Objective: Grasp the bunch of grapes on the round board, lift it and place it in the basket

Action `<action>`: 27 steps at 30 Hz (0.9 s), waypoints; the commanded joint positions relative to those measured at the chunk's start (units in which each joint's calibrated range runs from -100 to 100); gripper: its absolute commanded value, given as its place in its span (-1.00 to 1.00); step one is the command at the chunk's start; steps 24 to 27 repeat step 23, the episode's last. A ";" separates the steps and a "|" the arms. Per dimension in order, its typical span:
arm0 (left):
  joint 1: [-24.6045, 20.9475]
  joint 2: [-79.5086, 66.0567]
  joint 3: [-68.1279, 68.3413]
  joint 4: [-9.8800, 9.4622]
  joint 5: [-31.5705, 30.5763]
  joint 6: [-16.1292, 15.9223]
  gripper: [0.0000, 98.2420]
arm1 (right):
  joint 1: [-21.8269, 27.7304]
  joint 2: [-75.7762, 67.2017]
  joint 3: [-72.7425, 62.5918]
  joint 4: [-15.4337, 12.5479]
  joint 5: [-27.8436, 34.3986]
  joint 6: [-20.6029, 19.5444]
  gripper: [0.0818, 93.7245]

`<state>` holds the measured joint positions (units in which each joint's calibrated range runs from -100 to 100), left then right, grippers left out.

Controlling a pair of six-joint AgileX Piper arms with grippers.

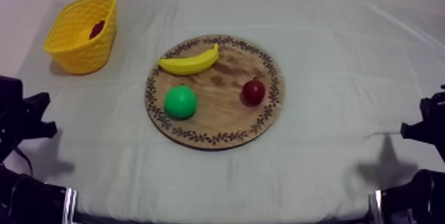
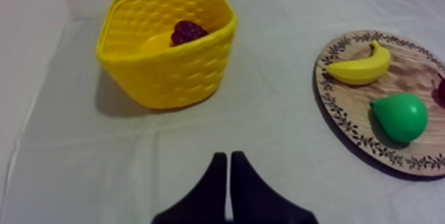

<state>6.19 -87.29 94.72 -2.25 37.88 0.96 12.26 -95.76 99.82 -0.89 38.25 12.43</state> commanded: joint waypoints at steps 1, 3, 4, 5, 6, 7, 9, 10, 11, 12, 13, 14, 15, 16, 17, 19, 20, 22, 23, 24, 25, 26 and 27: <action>0.77 -6.64 1.27 0.22 1.14 0.03 -1.00 | -0.01 0.01 -0.05 -0.01 -0.02 0.00 -0.99; 1.45 -8.60 1.55 0.34 1.86 1.28 -1.00 | -0.01 0.01 -0.05 -0.01 -0.02 0.02 -0.99; 1.67 -9.44 1.66 0.38 2.04 2.26 -1.00 | -0.01 0.01 -0.05 -0.01 -0.02 0.03 -0.99; 1.82 -10.24 1.74 0.40 2.12 3.34 -1.00 | -0.01 0.01 -0.05 -0.01 -0.02 0.02 -0.99; 1.93 -10.98 1.87 0.41 2.13 4.42 -1.00 | -0.01 0.01 -0.05 -0.01 -0.02 0.01 -0.99; 1.96 -11.50 2.05 0.40 2.08 5.43 -1.00 | -0.01 0.01 -0.05 -0.01 -0.02 0.01 -0.99; 1.96 -12.12 2.27 0.38 2.03 6.99 -1.00 | -0.01 0.01 -0.05 -0.01 -0.02 0.01 -0.99; 1.96 -12.30 2.44 0.39 2.02 7.47 -1.00 | -0.01 0.01 -0.05 -0.01 -0.02 0.00 -0.99; 1.91 -12.42 2.55 0.40 1.93 7.81 -1.00 | -0.01 0.01 -0.05 -0.01 -0.02 0.00 -0.99; 1.82 -12.51 2.67 0.40 1.78 8.04 -1.00 | -0.01 0.01 -0.05 -0.01 -0.02 0.00 -0.99; 1.69 -12.57 2.81 0.41 1.48 8.18 -1.00 | -0.01 0.01 -0.05 -0.01 -0.02 0.00 -0.99; 1.59 -12.61 3.02 0.40 1.00 8.24 -1.00 | -0.01 0.01 -0.05 -0.01 -0.02 0.00 -0.99; 1.53 -12.64 3.29 0.37 0.25 8.29 -1.00 | -0.01 0.01 -0.05 -0.01 -0.02 0.00 -0.99; 1.48 -12.66 3.62 0.36 -0.64 8.32 -1.00 | -0.01 0.01 -0.05 -0.01 -0.02 0.00 -0.99; 1.45 -12.68 3.88 0.33 -1.48 8.35 -1.00 | -0.01 0.01 -0.05 -0.01 -0.02 0.00 -0.99; 1.42 -12.69 4.25 0.30 -2.52 8.37 -1.00 | -0.01 0.01 -0.05 -0.01 -0.02 0.00 -0.99; 1.40 -12.70 4.36 0.29 -2.82 8.38 -1.00 | -0.01 0.01 -0.05 -0.01 -0.02 0.00 -0.99; 1.39 -12.70 4.49 0.28 -3.18 8.39 -1.00 | -0.01 0.01 -0.05 -0.01 -0.02 0.00 -0.99; 1.39 -12.71 4.52 0.28 -3.28 8.39 -1.00 | -0.01 0.01 -0.05 -0.01 -0.02 0.00 -0.99; 1.39 -12.71 4.52 0.28 -3.28 8.39 -1.00 | -0.01 0.01 -0.05 -0.01 -0.02 0.00 -0.99; 1.39 -12.71 4.52 0.28 -3.28 8.39 -1.00 | -0.01 0.01 -0.05 -0.01 -0.02 0.00 -0.99; 1.39 -12.71 4.52 0.28 -3.28 8.39 -1.00 | -0.01 0.01 -0.05 -0.01 -0.02 0.00 -0.99; 1.39 -12.71 4.52 0.28 -3.28 8.39 -1.00 | -0.01 0.01 -0.05 -0.01 -0.02 0.00 -0.99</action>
